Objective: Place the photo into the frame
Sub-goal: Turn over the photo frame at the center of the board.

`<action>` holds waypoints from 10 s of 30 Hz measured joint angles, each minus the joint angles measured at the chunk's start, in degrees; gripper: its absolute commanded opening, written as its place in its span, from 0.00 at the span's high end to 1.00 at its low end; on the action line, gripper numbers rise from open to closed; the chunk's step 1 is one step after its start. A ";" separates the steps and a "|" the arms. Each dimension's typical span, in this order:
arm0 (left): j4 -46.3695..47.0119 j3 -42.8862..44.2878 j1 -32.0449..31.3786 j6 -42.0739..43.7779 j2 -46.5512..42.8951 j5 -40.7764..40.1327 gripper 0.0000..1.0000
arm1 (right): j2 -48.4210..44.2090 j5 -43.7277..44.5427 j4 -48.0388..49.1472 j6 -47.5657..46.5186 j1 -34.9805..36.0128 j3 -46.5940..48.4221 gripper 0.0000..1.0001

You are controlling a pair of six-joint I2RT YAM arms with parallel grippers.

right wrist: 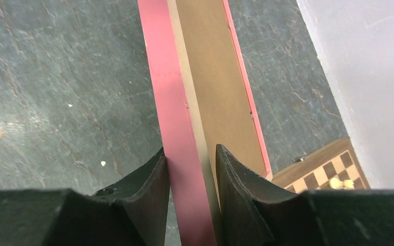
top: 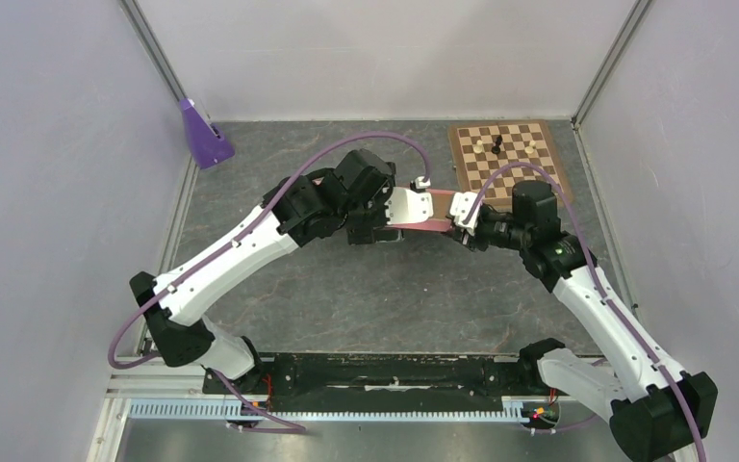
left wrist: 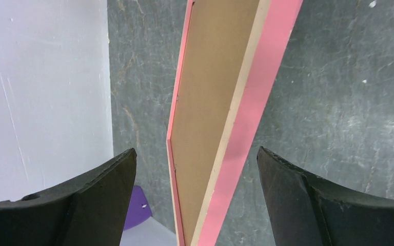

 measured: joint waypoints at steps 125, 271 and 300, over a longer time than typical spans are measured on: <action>-21.68 15.69 2.25 11.23 11.43 -0.59 0.98 | 2.99 9.01 -17.79 6.38 9.05 20.55 0.37; 15.82 -12.04 31.80 -9.40 -5.09 22.86 0.18 | 42.40 -19.45 75.10 81.48 -25.35 -35.39 0.55; 17.03 -13.22 31.61 -9.38 -5.09 22.77 0.18 | 30.95 -17.94 40.41 49.77 -28.37 -26.25 0.20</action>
